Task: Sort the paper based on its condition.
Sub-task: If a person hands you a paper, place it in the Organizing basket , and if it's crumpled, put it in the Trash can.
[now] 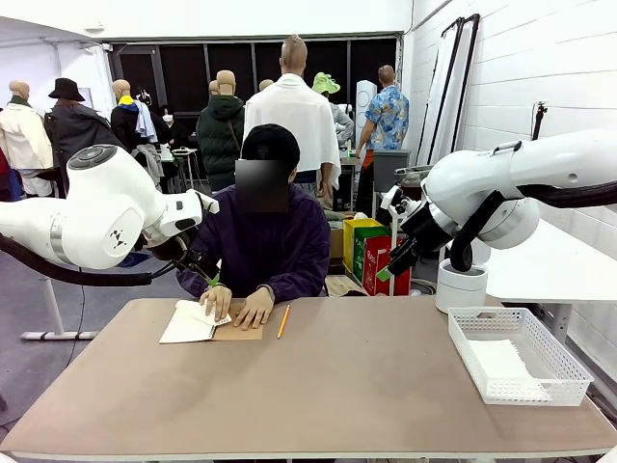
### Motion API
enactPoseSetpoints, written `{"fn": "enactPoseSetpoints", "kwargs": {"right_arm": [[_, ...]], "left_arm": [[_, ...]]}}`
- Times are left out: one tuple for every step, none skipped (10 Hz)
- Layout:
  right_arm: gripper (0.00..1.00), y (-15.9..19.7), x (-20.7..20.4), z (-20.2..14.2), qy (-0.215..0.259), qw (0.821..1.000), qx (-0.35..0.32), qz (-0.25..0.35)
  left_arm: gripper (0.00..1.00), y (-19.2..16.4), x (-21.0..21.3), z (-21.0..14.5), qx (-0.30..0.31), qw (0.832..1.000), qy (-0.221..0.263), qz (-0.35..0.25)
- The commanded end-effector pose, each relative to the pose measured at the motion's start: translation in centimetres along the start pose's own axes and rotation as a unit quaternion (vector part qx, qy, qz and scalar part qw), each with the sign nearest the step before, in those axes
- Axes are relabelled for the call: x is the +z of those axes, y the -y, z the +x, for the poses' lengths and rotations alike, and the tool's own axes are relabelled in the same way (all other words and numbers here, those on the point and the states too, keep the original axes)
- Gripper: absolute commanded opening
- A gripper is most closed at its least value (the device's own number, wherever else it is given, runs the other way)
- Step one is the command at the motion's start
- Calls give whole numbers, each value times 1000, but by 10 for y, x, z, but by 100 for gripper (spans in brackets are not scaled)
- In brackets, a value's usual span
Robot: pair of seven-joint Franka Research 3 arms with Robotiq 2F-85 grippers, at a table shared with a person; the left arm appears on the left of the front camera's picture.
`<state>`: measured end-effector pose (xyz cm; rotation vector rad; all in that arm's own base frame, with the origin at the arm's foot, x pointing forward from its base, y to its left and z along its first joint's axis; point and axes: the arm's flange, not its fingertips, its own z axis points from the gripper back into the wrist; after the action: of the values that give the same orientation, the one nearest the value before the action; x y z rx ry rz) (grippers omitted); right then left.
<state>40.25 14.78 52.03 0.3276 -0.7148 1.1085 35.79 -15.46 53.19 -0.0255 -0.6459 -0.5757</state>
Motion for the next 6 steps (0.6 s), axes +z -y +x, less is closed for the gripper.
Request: {"fn": "enactPoseSetpoints", "kwargs": {"right_arm": [[100, 2, -2, -1, 9, 1000, -2, 8], [100, 2, -2, -1, 9, 1000, -2, 8], [100, 2, -2, -1, 9, 1000, -2, 8], [100, 2, -2, -1, 9, 1000, -2, 8], [100, 2, -2, -1, 9, 1000, -2, 8], [100, 2, -2, -1, 9, 1000, -2, 8]], "left_arm": [[100, -1, -1, 0, -2, 1000, 4, 3], [100, -1, -1, 0, -2, 1000, 4, 3], [100, -1, -1, 0, -2, 1000, 4, 3], [100, -1, -1, 0, -2, 1000, 4, 3], [100, -1, -1, 0, -2, 1000, 4, 3], [100, -1, -1, 0, -2, 1000, 4, 3]]}}
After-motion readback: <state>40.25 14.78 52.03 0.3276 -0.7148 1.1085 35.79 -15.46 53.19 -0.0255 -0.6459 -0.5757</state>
